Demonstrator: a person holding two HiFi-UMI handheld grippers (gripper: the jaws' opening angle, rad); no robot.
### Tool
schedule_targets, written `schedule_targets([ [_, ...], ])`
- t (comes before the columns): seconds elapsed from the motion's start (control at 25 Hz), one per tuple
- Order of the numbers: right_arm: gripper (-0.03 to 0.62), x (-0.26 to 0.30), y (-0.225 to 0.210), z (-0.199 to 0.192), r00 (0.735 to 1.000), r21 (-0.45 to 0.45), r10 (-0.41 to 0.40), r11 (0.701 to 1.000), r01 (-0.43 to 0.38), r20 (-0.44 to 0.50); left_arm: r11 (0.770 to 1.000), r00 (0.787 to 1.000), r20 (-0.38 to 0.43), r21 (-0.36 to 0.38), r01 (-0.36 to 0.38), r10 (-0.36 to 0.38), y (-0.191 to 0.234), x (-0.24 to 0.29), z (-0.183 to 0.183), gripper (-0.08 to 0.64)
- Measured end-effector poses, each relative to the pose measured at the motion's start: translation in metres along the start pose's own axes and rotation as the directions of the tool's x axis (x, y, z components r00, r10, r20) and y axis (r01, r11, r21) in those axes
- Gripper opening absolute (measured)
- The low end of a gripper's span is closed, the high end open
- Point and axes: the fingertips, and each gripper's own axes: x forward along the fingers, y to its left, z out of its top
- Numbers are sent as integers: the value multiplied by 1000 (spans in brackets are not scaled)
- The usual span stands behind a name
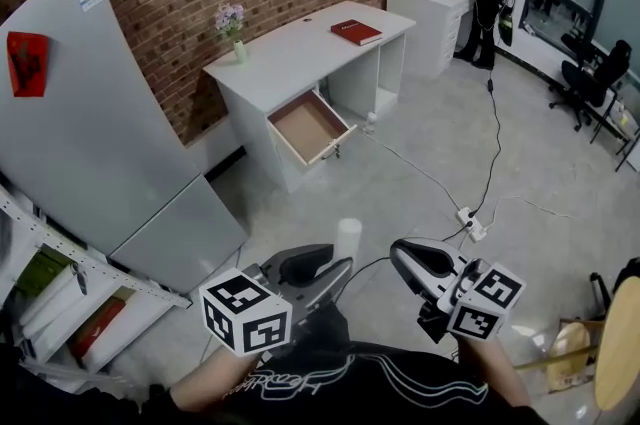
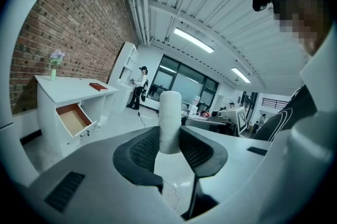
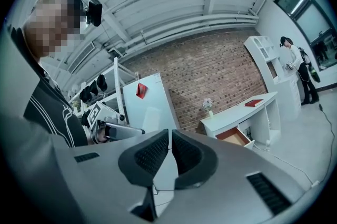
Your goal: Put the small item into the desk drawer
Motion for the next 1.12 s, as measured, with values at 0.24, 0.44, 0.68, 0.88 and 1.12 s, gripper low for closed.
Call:
schedule_targets([
  [0.24, 50, 42, -39, 7, 1000, -14, -2, 1000, 1, -13, 999, 1000, 24, -48, 20, -19, 61, 20, 14, 135],
  [0.44, 50, 96, -91, 19, 999, 11, -35, 999, 35, -20, 998, 999, 14, -55, 30, -30, 130, 44, 45, 135],
  [0.68, 51, 178, -166, 44, 998, 54, -60, 997, 61, -30, 996, 999, -23, -75, 46, -48, 231, 84, 92, 135],
  [0.88, 51, 246, -240, 55, 996, 115, -83, 990, 86, -32, 992, 996, -62, -116, 54, -62, 323, 123, 115, 135],
  [1.12, 51, 314, -320, 51, 987, 144, -131, 979, 143, -95, 991, 995, -92, -131, 32, -44, 427, 165, 130, 135],
])
